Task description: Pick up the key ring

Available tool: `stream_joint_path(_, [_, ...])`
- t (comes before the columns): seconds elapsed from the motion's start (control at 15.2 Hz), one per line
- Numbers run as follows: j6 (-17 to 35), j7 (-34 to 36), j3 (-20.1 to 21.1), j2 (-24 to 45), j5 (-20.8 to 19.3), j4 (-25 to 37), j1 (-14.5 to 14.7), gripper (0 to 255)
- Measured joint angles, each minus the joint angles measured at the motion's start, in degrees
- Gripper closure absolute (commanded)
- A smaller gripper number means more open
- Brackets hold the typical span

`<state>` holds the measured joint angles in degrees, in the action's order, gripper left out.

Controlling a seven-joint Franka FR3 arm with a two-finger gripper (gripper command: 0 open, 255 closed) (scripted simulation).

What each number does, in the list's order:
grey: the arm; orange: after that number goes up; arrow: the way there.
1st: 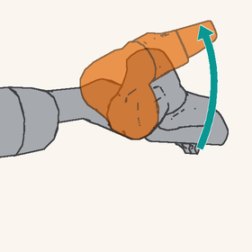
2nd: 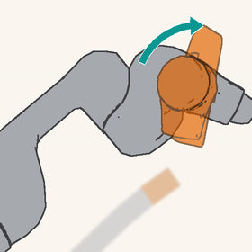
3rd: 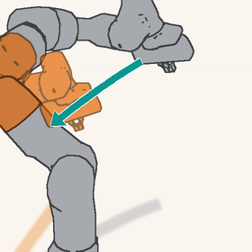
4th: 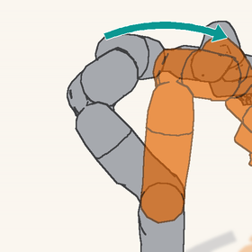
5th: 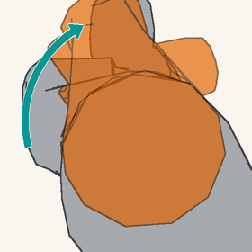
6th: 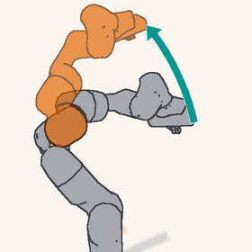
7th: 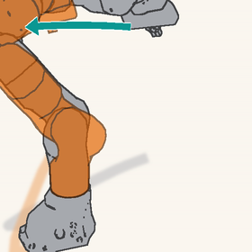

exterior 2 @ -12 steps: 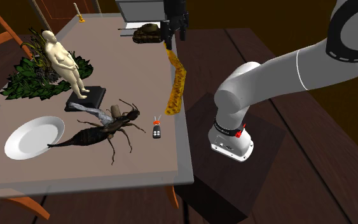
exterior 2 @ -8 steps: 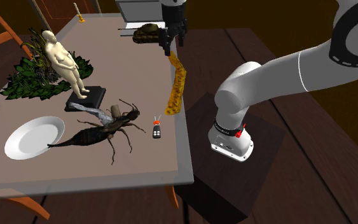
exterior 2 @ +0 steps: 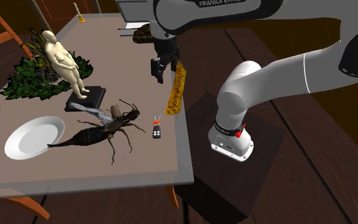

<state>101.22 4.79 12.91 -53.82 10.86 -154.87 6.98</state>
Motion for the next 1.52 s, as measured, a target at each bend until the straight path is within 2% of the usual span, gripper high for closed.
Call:
stream_joint_path(0.4, [7.07,5.20,7.41,-0.31,6.68,-6.29,5.38,0])
stream_joint_path(0.92, [21.28,12.98,20.24,7.99,16.65,-10.38,12.24,0])
stream_joint_path(1.12, [25.56,14.20,23.14,11.44,18.48,-10.81,12.80,0])
stream_joint_path(1.52, [32.26,14.16,25.85,16.19,20.40,-12.76,12.68,0])
